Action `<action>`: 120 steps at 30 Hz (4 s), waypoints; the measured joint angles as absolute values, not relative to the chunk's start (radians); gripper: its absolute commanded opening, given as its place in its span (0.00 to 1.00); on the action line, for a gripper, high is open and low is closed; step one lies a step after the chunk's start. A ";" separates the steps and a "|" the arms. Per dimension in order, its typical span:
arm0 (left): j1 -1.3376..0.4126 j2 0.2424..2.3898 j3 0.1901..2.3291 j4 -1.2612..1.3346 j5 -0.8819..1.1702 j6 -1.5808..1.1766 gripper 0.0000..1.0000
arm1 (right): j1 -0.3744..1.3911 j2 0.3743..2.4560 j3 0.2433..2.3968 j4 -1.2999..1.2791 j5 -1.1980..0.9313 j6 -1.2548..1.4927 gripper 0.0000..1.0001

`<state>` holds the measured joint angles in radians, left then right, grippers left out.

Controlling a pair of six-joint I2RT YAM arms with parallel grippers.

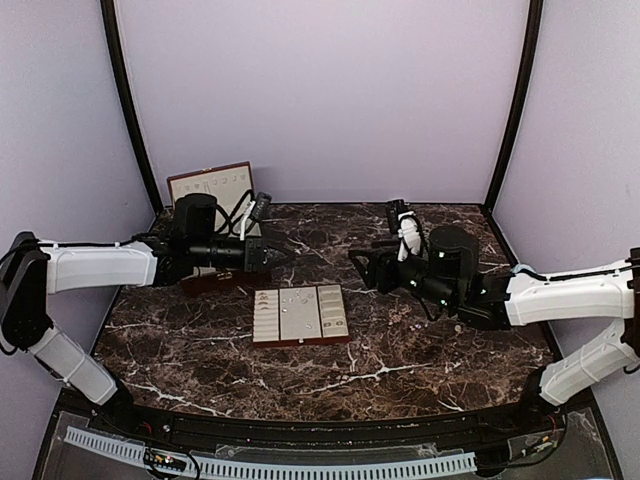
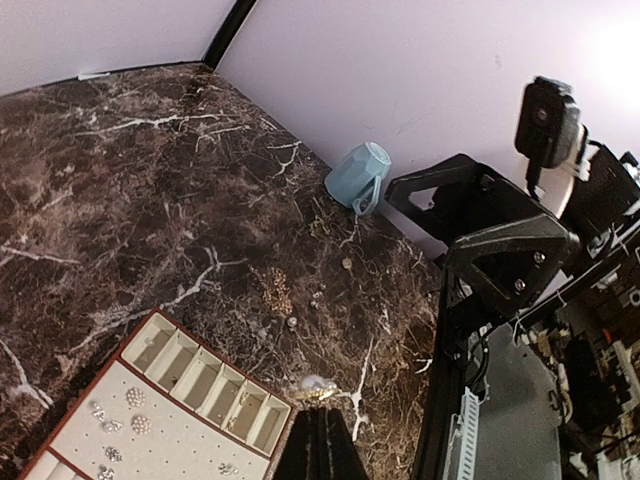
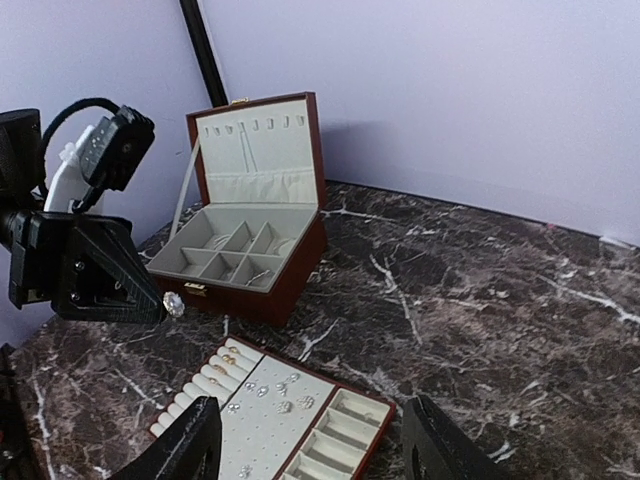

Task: Organize the mixed jewelry
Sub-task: Pass from the left arm to the right, then insert the earring into the earring holder.

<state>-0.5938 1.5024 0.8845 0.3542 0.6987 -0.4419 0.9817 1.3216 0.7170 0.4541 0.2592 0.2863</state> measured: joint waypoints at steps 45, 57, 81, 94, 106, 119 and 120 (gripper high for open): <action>-0.639 1.477 0.860 0.426 1.123 -0.326 0.00 | 0.892 1.586 0.950 0.524 -0.673 0.635 0.38; -0.639 1.477 0.860 0.438 1.126 -0.330 0.00 | 0.905 1.590 0.965 0.493 -0.677 0.603 0.23; -0.641 1.477 0.863 0.393 1.071 -0.291 0.54 | 0.889 1.550 0.913 0.501 -0.628 0.605 0.10; -0.519 1.232 0.859 0.259 0.801 -0.189 0.69 | 0.867 1.546 0.887 0.348 -0.523 0.496 0.10; -0.463 1.131 0.846 0.124 0.467 -0.133 0.70 | 0.939 1.736 1.007 0.088 -0.345 0.374 0.09; -0.463 1.131 0.846 0.073 0.407 -0.132 0.70 | 0.989 1.849 1.098 -0.059 -0.231 0.333 0.09; -0.463 1.131 0.846 0.072 0.406 -0.132 0.70 | 0.989 1.851 1.099 -0.065 -0.226 0.333 0.09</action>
<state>-0.4625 1.1309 0.8463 0.0723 0.4065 -0.1318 0.9890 1.8511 1.0992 -0.0654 -0.2256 0.3328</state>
